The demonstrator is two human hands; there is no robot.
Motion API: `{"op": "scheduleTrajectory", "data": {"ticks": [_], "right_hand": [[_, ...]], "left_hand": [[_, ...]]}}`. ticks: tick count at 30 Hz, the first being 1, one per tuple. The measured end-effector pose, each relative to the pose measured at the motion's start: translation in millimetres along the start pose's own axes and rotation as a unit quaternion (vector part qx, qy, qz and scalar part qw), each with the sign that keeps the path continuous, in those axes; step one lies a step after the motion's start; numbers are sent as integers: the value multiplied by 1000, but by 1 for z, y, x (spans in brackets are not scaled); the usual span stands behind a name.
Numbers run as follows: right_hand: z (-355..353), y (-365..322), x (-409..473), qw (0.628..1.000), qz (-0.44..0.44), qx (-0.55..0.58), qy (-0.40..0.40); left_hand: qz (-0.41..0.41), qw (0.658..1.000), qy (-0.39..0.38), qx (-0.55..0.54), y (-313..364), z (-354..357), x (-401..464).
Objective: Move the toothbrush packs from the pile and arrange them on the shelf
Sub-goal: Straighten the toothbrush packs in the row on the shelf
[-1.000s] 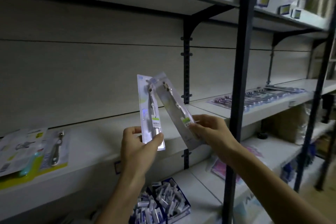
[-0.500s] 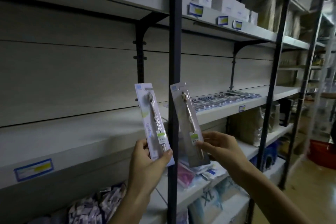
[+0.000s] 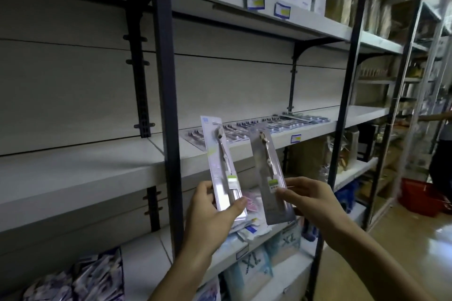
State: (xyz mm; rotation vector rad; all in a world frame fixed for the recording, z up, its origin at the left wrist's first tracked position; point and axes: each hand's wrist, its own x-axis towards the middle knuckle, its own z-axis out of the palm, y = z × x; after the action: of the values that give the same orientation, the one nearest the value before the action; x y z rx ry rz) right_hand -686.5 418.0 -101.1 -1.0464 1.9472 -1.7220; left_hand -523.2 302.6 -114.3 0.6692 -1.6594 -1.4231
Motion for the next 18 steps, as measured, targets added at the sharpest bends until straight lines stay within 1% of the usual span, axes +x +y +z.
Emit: {"op": "scheduleTrajectory", "data": {"ticks": [6, 11, 18], "right_hand": [[-23, 26, 68, 1000, -4, -22, 16], [-49, 30, 140, 998, -21, -48, 19], [-85, 44, 224, 997, -42, -38, 42]], "left_hand": [[2, 1000, 3, -10, -14, 44, 64], [7, 999, 7, -30, -20, 86, 133], [25, 999, 4, -37, -27, 138, 209]]}}
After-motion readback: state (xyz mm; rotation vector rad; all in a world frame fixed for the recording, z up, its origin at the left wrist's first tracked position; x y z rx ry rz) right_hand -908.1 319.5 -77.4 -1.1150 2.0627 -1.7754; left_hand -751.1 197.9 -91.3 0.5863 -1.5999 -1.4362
